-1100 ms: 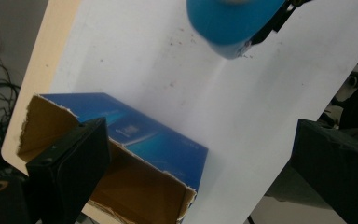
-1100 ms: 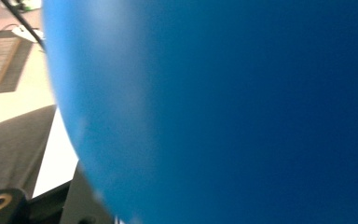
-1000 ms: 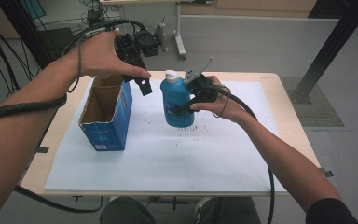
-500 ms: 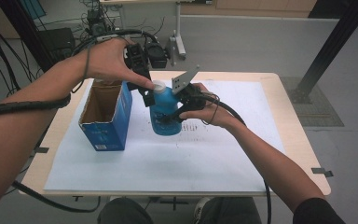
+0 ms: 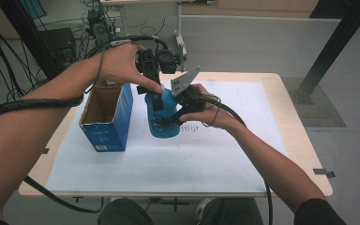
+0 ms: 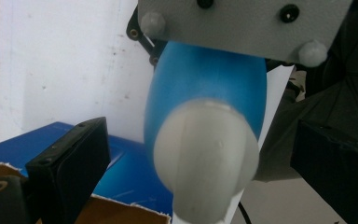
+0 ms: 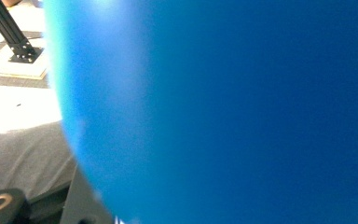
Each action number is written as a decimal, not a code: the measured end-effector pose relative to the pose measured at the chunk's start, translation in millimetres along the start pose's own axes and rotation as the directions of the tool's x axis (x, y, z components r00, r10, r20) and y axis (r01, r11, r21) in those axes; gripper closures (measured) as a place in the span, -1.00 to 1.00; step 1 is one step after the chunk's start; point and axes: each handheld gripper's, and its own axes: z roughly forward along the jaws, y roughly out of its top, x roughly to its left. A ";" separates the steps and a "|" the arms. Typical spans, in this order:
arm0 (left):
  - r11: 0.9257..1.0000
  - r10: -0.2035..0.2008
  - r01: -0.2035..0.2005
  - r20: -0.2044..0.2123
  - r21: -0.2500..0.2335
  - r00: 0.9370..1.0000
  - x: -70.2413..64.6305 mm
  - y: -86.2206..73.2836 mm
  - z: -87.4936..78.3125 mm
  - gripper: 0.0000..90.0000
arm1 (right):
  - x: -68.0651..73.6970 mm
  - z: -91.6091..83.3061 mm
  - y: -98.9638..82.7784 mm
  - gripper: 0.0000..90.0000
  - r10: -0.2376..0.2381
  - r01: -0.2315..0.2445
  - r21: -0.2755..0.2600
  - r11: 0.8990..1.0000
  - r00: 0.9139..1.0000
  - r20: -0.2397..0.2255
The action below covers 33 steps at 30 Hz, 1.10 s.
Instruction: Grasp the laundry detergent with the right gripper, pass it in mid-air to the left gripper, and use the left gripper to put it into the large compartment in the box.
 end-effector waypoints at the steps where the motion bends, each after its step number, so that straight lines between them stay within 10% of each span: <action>1: 1.000 0.001 -0.001 0.002 -0.004 1.000 0.0 0.7 0.5 -0.88 | 0.8 -0.9 0.5 -0.03 -0.004 0.004 -0.001 1.000 1.000 -0.002; 33: 0.999 0.033 -0.033 0.030 -0.007 0.999 -2.9 10.0 10.0 -0.88 | 2.0 -7.2 3.4 -0.03 -0.013 0.013 -0.030 0.999 1.000 0.001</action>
